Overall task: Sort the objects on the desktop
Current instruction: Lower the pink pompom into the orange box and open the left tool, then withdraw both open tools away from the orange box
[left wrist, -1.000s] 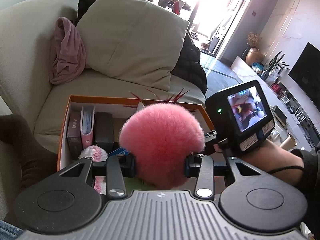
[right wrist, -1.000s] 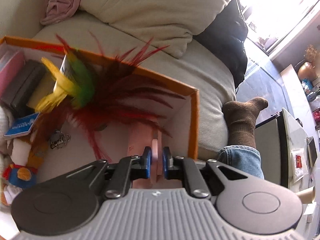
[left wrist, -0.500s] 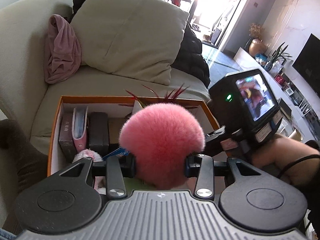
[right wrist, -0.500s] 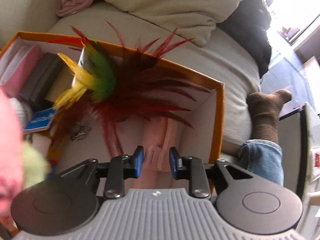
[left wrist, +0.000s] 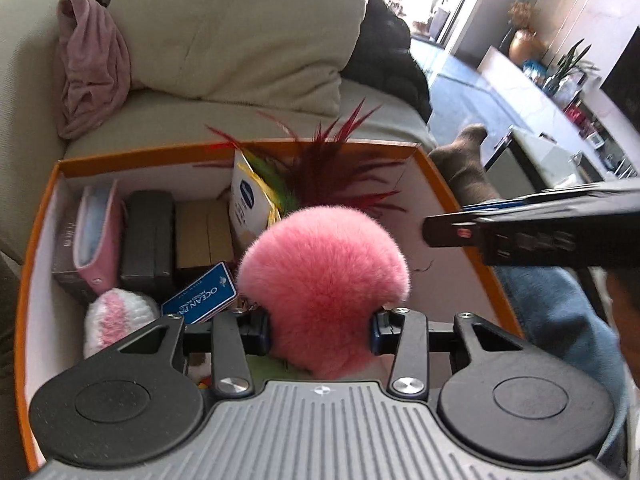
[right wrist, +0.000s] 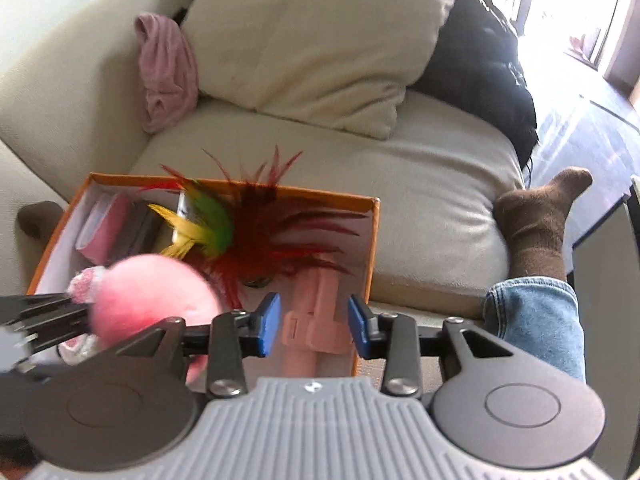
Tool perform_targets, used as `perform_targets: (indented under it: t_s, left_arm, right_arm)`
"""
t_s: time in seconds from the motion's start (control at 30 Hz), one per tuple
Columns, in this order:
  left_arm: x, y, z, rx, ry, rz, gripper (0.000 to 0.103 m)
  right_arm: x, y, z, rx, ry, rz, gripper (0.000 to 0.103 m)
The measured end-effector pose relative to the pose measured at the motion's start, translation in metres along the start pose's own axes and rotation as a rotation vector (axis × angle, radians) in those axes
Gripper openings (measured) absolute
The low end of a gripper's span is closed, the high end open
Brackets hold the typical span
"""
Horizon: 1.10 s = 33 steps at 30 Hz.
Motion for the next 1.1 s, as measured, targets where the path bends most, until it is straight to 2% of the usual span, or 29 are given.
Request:
perform_targets:
  t_s: [0.1, 0.27, 0.43, 0.5, 0.63, 0.77, 0.87, 0.93, 1.03, 1.1]
  left_arm:
    - [0.002, -0.002, -0.008, -0.041, 0.01, -0.011, 0.051]
    - [0.001, -0.011, -0.004, -0.062, 0.027, -0.014, 0.051]
    - [-0.001, -0.02, 0.019, -0.032, 0.038, 0.003, 0.051]
    - [0.001, -0.025, 0.036, 0.003, 0.047, 0.006, 0.051]
    - [0.014, -0.038, 0.074, 0.109, 0.095, -0.017, 0.051]
    - [0.026, -0.052, 0.115, 0.246, 0.163, -0.023, 0.056]
    - [0.035, -0.059, 0.137, 0.342, 0.248, -0.023, 0.058]
    - [0.039, -0.065, 0.149, 0.401, 0.314, -0.032, 0.07]
    - [0.039, -0.072, 0.157, 0.448, 0.363, -0.019, 0.084]
    - [0.035, -0.076, 0.157, 0.459, 0.372, -0.006, 0.088]
  right_arm:
    - [-0.001, -0.009, 0.007, 0.035, 0.025, 0.016, 0.042]
    - [-0.002, -0.02, 0.02, 0.12, 0.01, 0.068, 0.046]
    - [-0.002, -0.032, 0.034, 0.187, 0.01, 0.086, 0.053]
    - [-0.005, -0.039, 0.044, 0.226, 0.02, 0.098, 0.061]
    - [-0.016, -0.059, 0.064, 0.317, 0.052, 0.127, 0.071]
    - [-0.031, -0.079, 0.085, 0.405, 0.065, 0.146, 0.074]
    - [-0.042, -0.094, 0.1, 0.478, 0.072, 0.151, 0.077]
    - [-0.046, -0.103, 0.11, 0.525, 0.072, 0.141, 0.08]
    - [-0.048, -0.116, 0.12, 0.587, 0.07, 0.113, 0.089]
    - [-0.049, -0.124, 0.122, 0.611, 0.061, 0.096, 0.091]
Point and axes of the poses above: each gripper's, at about its wrist camera, not at the fingertips, and z roughly against the way its jaws point, x to its right, y to its top, the point moved 2 cm from there along -z, roughly the way its jaws point, and after that the axes turned 6 degrees about -z, right-handed, at the moved point
